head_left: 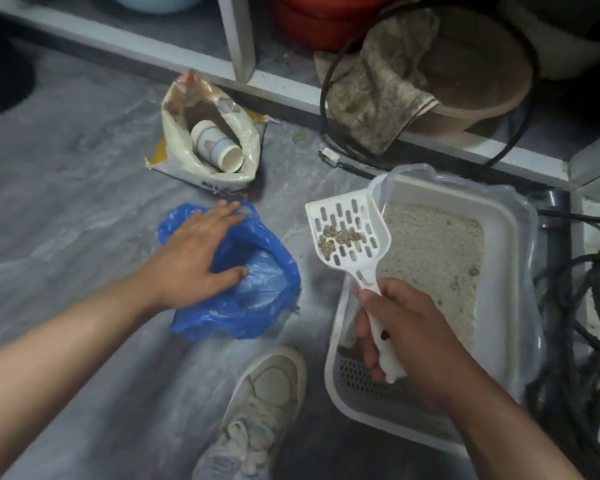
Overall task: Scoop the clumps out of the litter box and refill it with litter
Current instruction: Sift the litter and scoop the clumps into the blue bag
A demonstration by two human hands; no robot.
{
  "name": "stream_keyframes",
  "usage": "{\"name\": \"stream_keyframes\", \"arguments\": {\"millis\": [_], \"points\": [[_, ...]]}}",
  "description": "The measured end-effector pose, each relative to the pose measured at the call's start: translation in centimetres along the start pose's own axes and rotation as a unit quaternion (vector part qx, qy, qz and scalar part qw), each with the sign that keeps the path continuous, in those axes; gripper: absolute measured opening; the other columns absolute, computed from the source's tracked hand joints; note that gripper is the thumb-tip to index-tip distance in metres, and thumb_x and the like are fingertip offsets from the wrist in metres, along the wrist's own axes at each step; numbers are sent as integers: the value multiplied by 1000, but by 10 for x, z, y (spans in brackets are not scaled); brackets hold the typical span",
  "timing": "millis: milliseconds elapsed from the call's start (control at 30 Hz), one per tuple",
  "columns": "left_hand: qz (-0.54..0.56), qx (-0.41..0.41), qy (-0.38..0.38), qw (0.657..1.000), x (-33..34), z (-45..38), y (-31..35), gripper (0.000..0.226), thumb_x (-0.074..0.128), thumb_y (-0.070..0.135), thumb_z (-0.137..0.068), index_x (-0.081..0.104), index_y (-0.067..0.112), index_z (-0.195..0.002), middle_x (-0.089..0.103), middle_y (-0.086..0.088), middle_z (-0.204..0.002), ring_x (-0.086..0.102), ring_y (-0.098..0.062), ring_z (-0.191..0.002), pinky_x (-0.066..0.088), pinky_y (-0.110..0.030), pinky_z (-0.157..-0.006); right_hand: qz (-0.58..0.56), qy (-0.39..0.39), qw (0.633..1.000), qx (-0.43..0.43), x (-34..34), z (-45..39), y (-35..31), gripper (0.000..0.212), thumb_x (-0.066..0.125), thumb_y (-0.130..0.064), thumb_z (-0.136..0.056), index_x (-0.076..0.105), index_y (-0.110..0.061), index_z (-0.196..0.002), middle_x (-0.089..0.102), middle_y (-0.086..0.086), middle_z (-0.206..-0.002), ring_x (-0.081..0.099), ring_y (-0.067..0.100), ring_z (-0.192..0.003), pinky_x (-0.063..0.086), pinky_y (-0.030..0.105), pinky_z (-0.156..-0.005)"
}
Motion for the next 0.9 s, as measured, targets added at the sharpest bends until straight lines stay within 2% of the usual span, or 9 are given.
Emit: {"name": "stream_keyframes", "arguments": {"millis": [167,267,367,433,533,700,800,900], "points": [[9,-32,-8,999,13,29,-12,92,53,66,-78,37,16,-154,27,-2,-165,15,-17,-155,14,-50,-126,84,-39,996,-2,43,-22,7,24,51,-20,-103,52,-3,-86,56,10,-60,50,23,-42,41,29,-40],[16,-45,-9,999,20,40,-13,92,51,67,-78,37,17,-154,26,-1,-166,11,-13,-156,9,-47,-127,164,-34,986,1,61,-37,20,20,51,-25,-101,53,-9,-89,62,18,-73,54,24,-45,43,28,-39],[15,-51,3,999,26,45,-11,91,51,66,-78,38,17,-153,27,-1,-165,11,-12,-155,6,-46,-127,265,-21,963,-37,72,-49,25,18,49,-37,-96,52,-22,-88,67,14,-90,65,30,-64,55,39,-55],[11,-55,8,998,28,44,-9,89,52,64,-78,37,18,-153,27,1,-165,10,-11,-155,4,-44,-127,321,-21,945,-61,77,-56,27,16,48,-39,-96,52,-24,-92,68,14,-96,67,34,-78,56,41,-66],[9,-59,14,998,29,41,-9,88,53,62,-78,36,19,-153,26,2,-166,8,-10,-156,0,-41,-127,420,-28,904,-77,84,-64,31,21,46,-35,-101,54,-17,-106,66,11,-105,63,30,-89,42,29,-70],[-2,-64,26,998,28,39,-10,87,54,60,-78,39,18,-152,28,1,-165,8,-9,-156,-11,-34,-124,471,-62,878,-62,94,-74,40,19,43,-21,-101,51,-11,-115,64,12,-109,56,24,-82,43,30,-71],[-41,-69,47,996,26,40,-8,82,54,59,-77,44,20,-148,34,3,-163,10,-11,-156,-12,-46,-125,465,-94,879,-45,103,-81,45,27,45,-16,-100,50,-10,-126,64,12,-118,63,24,-96,50,31,-79],[-52,-109,52,991,23,39,-6,79,52,62,-77,46,25,-146,33,11,-163,7,-12,-156,-14,-60,-120,450,-79,888,-49,110,-87,46,30,44,-15,-101,49,-9,-130,63,13,-120,63,27,-100,49,30,-78]]}}
Point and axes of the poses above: each hand's wrist, its own z-axis away from the middle knuckle, its own x-axis out of the palm, y = z × x, the point moved 3 cm from there along -z, towards the middle knuckle
